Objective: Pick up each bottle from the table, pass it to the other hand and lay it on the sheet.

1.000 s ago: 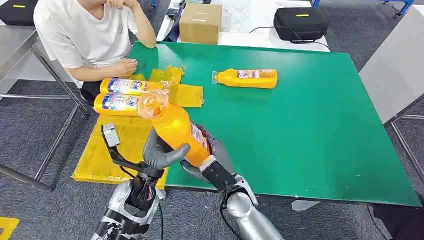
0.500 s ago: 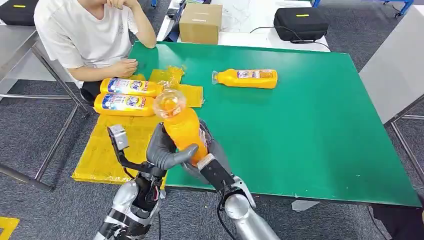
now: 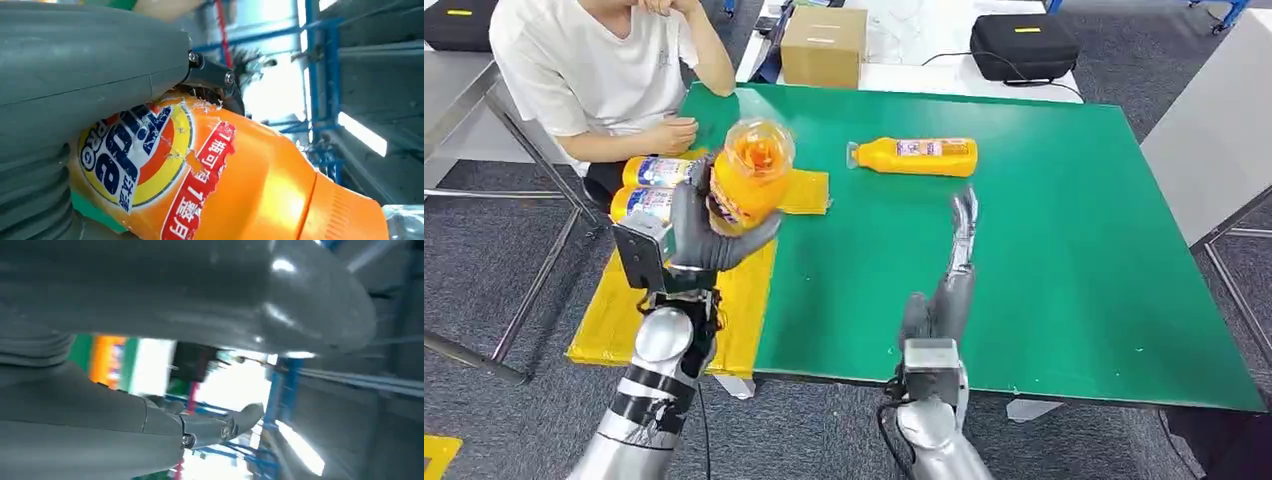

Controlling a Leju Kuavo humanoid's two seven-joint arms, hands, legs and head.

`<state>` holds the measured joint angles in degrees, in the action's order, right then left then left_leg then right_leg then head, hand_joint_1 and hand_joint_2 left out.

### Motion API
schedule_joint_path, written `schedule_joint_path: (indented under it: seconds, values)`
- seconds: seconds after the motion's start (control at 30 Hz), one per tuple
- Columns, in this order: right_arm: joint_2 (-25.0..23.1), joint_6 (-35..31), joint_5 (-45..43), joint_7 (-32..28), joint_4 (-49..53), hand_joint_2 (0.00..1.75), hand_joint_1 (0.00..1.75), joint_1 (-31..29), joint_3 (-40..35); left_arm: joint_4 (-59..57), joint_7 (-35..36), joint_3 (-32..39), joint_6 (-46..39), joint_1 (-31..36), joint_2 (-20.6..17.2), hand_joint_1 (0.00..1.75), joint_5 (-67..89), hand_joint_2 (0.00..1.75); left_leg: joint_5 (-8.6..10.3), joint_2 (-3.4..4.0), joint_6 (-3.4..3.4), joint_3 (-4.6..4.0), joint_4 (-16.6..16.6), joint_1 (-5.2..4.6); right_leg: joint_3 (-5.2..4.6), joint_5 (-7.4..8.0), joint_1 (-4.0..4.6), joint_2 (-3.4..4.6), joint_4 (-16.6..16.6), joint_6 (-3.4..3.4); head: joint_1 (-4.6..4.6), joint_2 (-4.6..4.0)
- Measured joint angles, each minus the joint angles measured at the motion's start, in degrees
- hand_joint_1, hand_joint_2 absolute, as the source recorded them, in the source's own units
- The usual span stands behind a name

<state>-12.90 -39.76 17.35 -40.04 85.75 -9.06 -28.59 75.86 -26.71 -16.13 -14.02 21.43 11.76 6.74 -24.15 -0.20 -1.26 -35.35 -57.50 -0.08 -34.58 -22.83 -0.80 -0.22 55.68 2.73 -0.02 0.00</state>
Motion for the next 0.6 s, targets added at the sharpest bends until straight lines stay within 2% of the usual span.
schedule_joint_path:
  seconds: [0.2, 0.33, 0.37, 0.6]
  values:
    - [-0.22, -0.04, -4.28, 0.02, 6.68, 0.00, 0.00, 0.88, 0.42, -2.07, -0.26, 0.13, -11.03, 1.86, -0.76, 1.75, 22.79, 1.75, -0.01, 0.02, 0.01, 0.00, 0.01, 0.01, 0.00, -0.01, 0.01, 0.00, 0.00, 0.00, 0.02, 0.00]
    - [-0.09, -0.04, -6.12, 0.00, 7.80, 0.00, 0.00, 0.94, -2.26, -6.34, 2.01, -0.57, -11.77, 2.72, -1.51, 1.75, 31.80, 1.75, 0.00, 0.03, 0.01, 0.01, 0.02, 0.01, 0.00, -0.01, 0.01, 0.01, 0.00, -0.01, 0.00, 0.00]
    - [-0.02, -0.04, -6.34, 0.02, 8.04, 1.75, 0.00, 1.00, -2.86, -7.23, 2.32, -0.61, -11.71, 2.77, -1.71, 1.75, 32.41, 1.75, 0.00, 0.04, 0.01, 0.01, 0.02, 0.01, 0.00, -0.01, 0.01, 0.01, 0.00, -0.01, 0.00, 0.00]
    - [0.96, 1.29, -8.39, 0.02, 10.27, 1.75, 0.00, 1.82, -6.28, -16.97, 6.65, -0.68, -8.76, 5.04, -3.72, 1.75, 38.53, 1.75, 0.01, 0.04, 0.01, 0.01, 0.02, 0.01, 0.00, -0.01, 0.01, 0.02, 0.02, -0.01, 0.02, 0.00]
